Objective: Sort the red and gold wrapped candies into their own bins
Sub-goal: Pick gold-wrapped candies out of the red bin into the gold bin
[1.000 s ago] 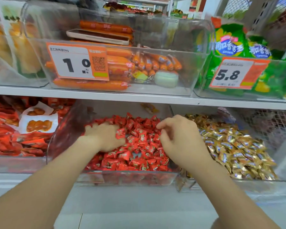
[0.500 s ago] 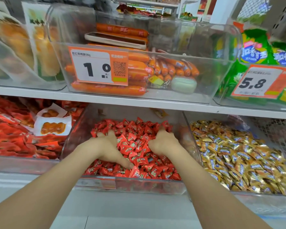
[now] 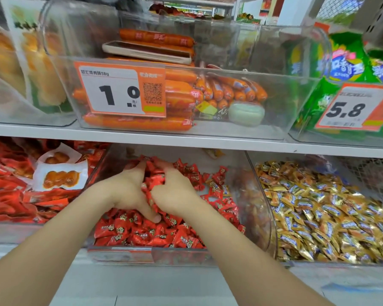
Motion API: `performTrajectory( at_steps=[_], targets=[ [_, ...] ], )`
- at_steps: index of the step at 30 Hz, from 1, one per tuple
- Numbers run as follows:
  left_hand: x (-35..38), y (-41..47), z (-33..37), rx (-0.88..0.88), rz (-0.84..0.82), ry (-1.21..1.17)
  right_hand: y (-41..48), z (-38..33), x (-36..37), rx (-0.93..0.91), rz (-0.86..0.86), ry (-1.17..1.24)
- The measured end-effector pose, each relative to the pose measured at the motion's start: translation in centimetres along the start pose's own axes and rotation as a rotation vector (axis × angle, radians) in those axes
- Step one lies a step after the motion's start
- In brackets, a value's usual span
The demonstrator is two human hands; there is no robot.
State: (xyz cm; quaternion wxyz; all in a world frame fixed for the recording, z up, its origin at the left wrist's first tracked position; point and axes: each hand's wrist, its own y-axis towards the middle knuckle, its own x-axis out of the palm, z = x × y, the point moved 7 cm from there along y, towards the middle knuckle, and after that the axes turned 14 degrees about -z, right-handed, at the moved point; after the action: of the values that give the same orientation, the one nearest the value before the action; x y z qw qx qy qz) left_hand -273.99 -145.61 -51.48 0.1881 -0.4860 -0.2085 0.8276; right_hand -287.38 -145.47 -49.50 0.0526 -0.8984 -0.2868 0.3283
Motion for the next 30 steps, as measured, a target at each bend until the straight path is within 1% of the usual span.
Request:
performTrajectory(
  at_steps=[2,3,4,5,7,8,9,10,12,13,14,16,17,20,22,28,30],
  targets=[
    [-0.3,-1.2,1.0,-0.016,0.029,0.107,-1.2,-1.0,0.3,-0.084,-0.117,-0.031],
    [-0.4,-1.8,1.4,-0.052,0.037,0.163,-1.7,-0.8,0.0,-0.078,-0.165,-0.068],
    [-0.5,-2.2,1.7,-0.084,0.041,0.219,-2.1,-0.3,-0.5,-0.056,-0.178,-0.125],
    [-0.5,-2.7,2.1,-0.102,0.045,0.28,-2.5,0.5,-1.5,-0.01,-0.139,-0.208],
    [-0.3,-3.3,3.0,-0.081,0.051,0.386,-3.4,2.1,-4.2,0.11,0.024,-0.407],
    [-0.2,-3.4,3.7,-0.034,0.064,0.405,-3.8,3.0,-5.6,0.197,0.1,-0.477],
    [-0.2,-3.4,4.7,0.05,0.092,0.374,-4.2,3.9,-6.7,0.278,0.157,-0.514],
    [-0.4,-3.2,6.0,0.166,0.149,0.302,-4.3,4.7,-7.4,0.321,0.185,-0.532],
    [-0.2,-2.4,8.8,0.356,0.278,0.192,-3.7,5.9,-7.9,0.332,0.191,-0.558],
    [0.4,-1.4,9.8,0.397,0.302,0.207,-3.1,6.4,-7.6,0.331,0.173,-0.564],
    [1.3,0.1,10.5,0.421,0.294,0.237,-2.4,6.9,-7.1,0.335,0.136,-0.561],
    [3.2,3.2,10.7,0.41,0.226,0.311,-0.7,8.2,-6.2,0.346,0.058,-0.561],
    [3.9,4.5,10.2,0.378,0.181,0.347,0.0,8.8,-5.9,0.357,0.015,-0.567],
    [4.3,7.0,8.5,0.209,0.044,0.452,1.4,9.9,-5.8,0.401,-0.087,-0.59],
    [4.2,7.7,8.4,0.153,-0.027,0.471,2.2,10.5,-5.8,0.414,-0.125,-0.531],
    [4.4,8.7,8.2,0.182,-0.131,0.442,2.4,9.8,-5.4,0.391,-0.228,-0.366],
    [4.1,8.2,7.6,0.181,-0.176,0.398,2.1,10.1,-5.2,0.39,-0.229,-0.207]
  ],
)
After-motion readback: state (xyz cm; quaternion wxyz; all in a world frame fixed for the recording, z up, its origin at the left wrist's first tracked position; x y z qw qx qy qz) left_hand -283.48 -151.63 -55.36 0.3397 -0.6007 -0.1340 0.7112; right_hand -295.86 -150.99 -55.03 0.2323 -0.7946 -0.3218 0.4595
